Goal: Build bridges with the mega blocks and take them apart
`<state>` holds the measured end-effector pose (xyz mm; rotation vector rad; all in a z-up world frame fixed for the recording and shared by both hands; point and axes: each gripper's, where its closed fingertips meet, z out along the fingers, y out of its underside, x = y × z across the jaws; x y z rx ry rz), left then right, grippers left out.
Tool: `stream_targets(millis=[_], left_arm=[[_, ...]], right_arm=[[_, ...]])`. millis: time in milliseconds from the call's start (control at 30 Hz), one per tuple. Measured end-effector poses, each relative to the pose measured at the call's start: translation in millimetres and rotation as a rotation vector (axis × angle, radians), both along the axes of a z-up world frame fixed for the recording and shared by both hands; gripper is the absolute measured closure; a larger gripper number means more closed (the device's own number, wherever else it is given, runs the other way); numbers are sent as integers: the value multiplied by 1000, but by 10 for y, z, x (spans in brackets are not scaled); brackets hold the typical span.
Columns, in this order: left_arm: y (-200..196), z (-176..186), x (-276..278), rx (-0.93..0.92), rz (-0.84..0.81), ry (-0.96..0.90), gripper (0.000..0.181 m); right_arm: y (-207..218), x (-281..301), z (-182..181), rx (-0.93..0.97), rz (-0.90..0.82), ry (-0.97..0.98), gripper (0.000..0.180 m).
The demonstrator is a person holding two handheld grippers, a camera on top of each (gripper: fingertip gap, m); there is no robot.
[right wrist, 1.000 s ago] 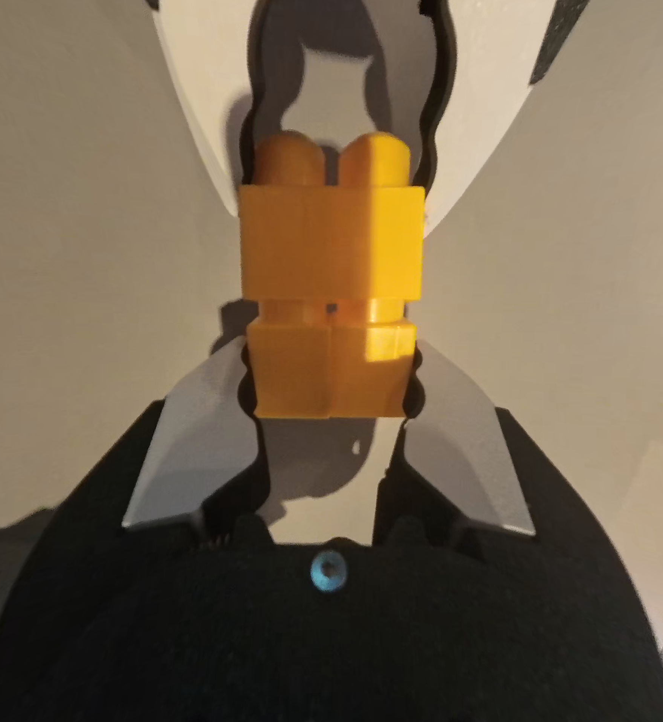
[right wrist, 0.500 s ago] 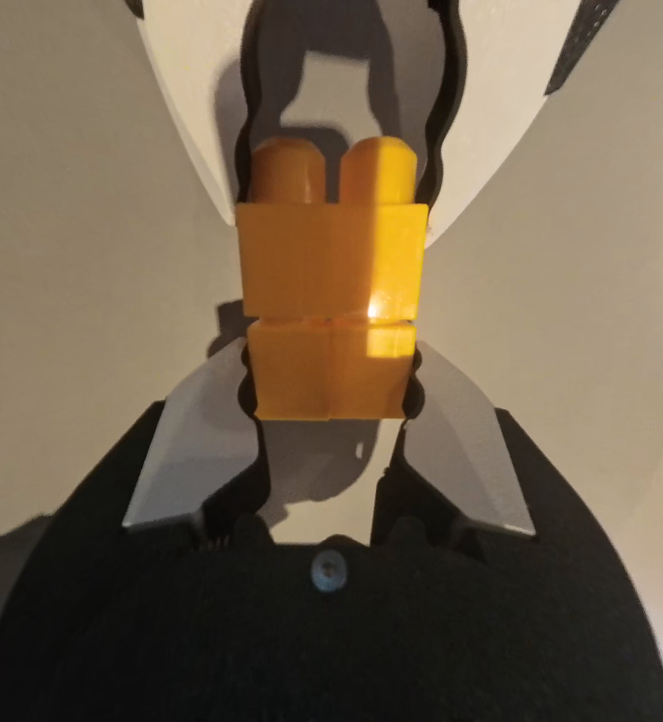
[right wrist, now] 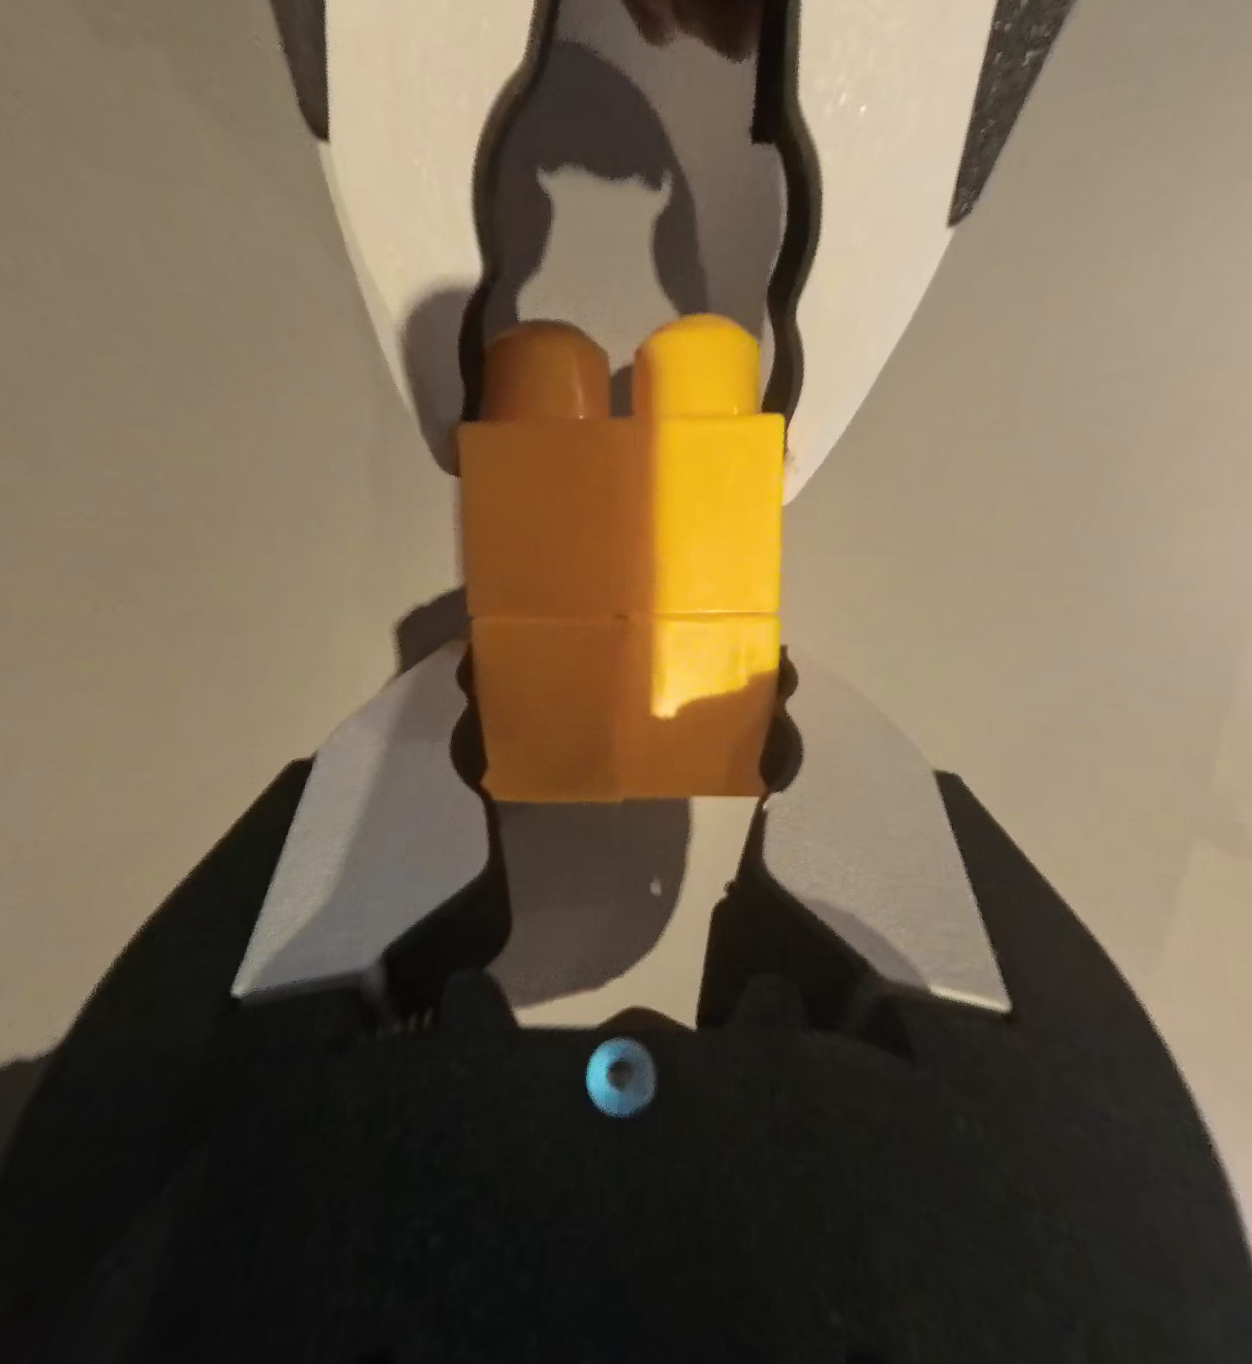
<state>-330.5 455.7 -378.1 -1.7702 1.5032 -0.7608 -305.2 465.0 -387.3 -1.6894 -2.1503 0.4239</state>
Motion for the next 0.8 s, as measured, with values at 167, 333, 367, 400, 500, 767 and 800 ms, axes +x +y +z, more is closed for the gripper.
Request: stream_targets(millis=[167,333,367,400,500,767,800], left_arm=[[-6,150,30,22,-5,-82,111],[-13,285,18,30,-1,-143,111],[-16,321,13,26,3,-164,111],[-14,362,12,21,8,-192,111],[-13,455,1,3,12,-255,111],[-8,787,-124,-75,16,-466,111],[-6,779,-127,-72,18,-458,111]], right_arm=[[-14,-12,120,-5,3,88,106],[-23,-38,231,-8,-4,146,105],[-28,-54,280,-21,-7,165,105],[-20,-83,362,-31,-12,206,105],[66,-75,506,-13,-22,257,84],[-26,-19,813,-316,-81,781,78],[-49,-35,827,-338,-86,821,77]])
